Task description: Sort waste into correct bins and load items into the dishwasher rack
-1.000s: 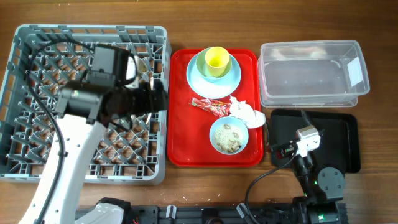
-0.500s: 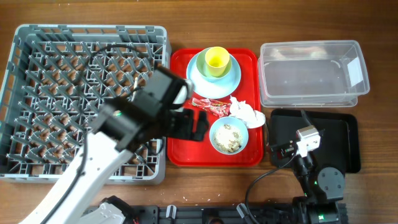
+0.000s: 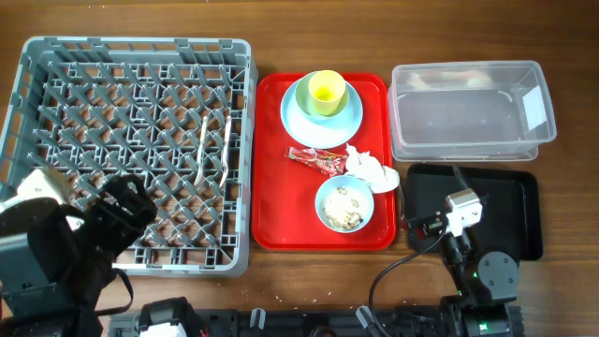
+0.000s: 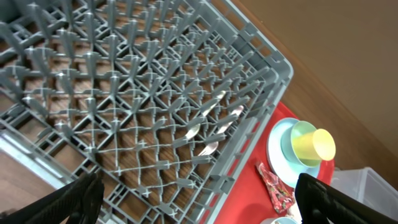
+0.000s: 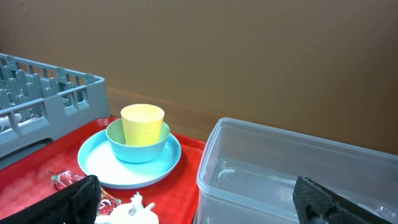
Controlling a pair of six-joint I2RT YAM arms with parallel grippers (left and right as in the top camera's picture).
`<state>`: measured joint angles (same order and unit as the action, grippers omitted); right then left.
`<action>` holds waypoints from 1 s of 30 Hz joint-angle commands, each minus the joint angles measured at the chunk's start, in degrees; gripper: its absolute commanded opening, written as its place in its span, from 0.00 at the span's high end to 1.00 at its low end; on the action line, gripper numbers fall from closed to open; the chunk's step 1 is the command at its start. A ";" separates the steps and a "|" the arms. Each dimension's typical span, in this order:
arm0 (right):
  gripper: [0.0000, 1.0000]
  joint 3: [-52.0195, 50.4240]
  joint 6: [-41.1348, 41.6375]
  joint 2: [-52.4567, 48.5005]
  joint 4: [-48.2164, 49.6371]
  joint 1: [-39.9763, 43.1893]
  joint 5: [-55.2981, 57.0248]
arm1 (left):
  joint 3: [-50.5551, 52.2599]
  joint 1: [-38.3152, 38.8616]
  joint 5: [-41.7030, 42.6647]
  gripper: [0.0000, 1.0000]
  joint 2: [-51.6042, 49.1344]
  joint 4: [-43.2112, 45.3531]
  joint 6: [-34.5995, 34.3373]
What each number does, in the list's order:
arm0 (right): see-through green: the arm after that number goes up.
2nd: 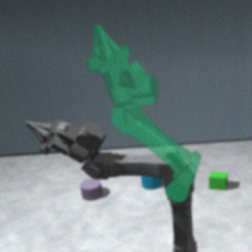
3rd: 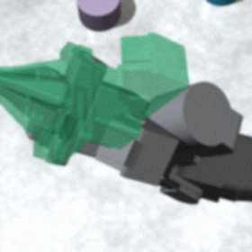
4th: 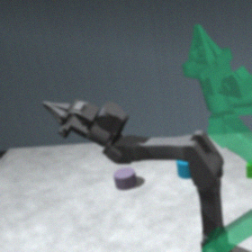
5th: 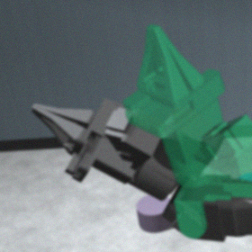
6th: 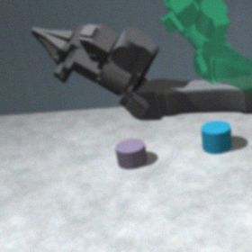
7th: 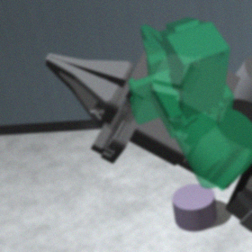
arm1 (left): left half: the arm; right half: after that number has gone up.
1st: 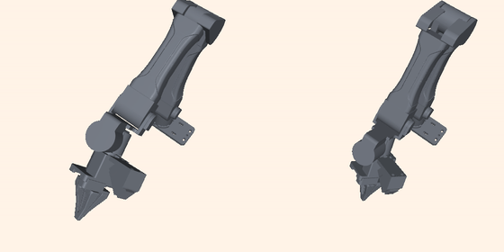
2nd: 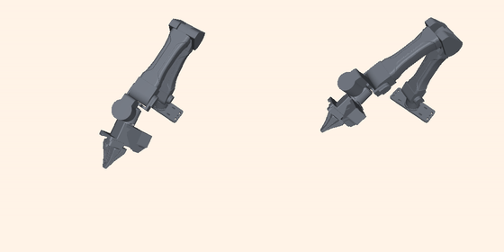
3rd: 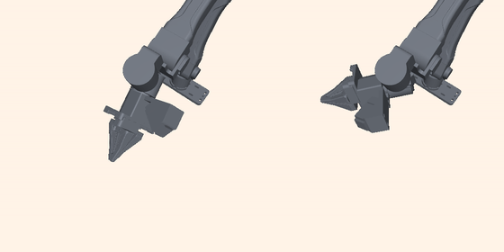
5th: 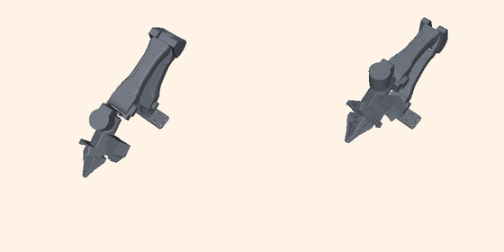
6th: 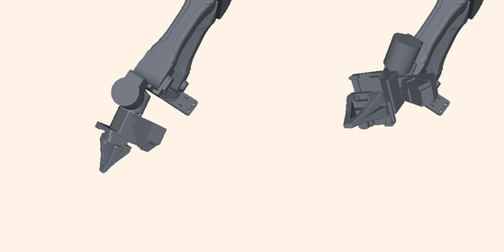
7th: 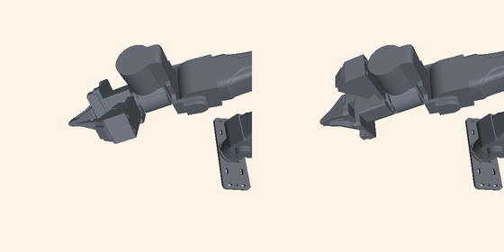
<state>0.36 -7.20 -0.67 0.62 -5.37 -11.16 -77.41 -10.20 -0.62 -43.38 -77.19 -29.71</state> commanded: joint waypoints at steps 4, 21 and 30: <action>0.00 -0.07 -0.26 0.39 0.22 0.09 -0.50 | -0.39 -0.63 -0.55 0.00 0.26 -0.26 -0.76; 0.00 -0.07 -0.28 0.39 0.22 0.09 -0.50 | -0.39 -0.63 -0.55 0.00 0.26 -0.28 -0.76; 0.00 -0.07 -8.87 0.11 0.59 0.09 -4.15 | -0.39 -0.63 -0.55 0.00 0.26 -0.28 -0.76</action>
<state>0.36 -15.57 -0.67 1.23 -5.37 -11.92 -77.41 -10.48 -0.60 -43.27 -77.43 -29.74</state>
